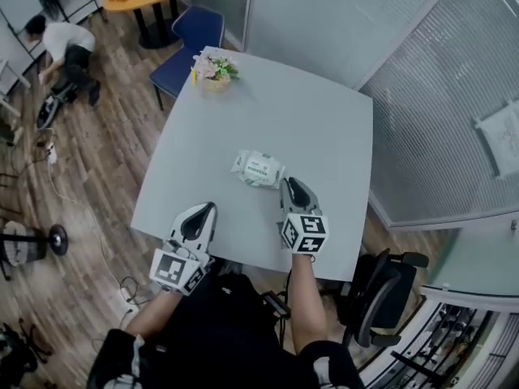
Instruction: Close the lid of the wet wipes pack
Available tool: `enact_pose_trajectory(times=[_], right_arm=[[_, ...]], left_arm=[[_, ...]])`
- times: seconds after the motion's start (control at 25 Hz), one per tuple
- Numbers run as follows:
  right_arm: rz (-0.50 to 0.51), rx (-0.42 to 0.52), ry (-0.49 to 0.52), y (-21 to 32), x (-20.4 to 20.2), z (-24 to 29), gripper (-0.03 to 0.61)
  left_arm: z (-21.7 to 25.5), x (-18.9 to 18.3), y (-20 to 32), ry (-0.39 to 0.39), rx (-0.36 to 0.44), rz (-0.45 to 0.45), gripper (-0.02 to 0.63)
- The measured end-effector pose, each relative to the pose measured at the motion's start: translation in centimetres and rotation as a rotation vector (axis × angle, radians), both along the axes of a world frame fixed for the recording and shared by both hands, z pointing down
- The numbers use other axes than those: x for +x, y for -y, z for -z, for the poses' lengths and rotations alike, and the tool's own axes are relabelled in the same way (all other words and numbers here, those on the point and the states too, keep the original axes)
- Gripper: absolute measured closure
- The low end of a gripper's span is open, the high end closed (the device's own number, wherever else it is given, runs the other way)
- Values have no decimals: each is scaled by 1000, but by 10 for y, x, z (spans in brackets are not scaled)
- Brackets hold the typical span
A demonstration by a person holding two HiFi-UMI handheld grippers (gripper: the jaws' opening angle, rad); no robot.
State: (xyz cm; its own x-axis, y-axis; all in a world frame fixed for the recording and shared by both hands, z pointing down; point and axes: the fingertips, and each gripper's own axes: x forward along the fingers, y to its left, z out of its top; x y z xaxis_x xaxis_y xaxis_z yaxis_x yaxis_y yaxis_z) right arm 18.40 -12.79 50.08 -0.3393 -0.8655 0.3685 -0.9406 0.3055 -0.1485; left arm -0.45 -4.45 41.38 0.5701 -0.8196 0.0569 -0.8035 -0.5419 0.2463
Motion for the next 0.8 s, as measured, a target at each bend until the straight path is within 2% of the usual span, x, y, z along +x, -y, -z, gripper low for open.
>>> enact_pose_trajectory(times=[0.16, 0.44, 0.56, 0.8], right_arm=[[-68, 143, 57, -77, -7, 52, 502], [-167, 219, 114, -179, -24, 81, 511], [-199, 237, 108, -197, -31, 88, 519], [-219, 227, 85, -200, -44, 80, 540]], left_arm=[[21, -5, -26, 3, 58, -12, 592], [29, -12, -66, 1, 69, -66, 592], [34, -21, -76, -11, 71, -84, 592], [28, -40, -77, -26, 67, -102, 592]])
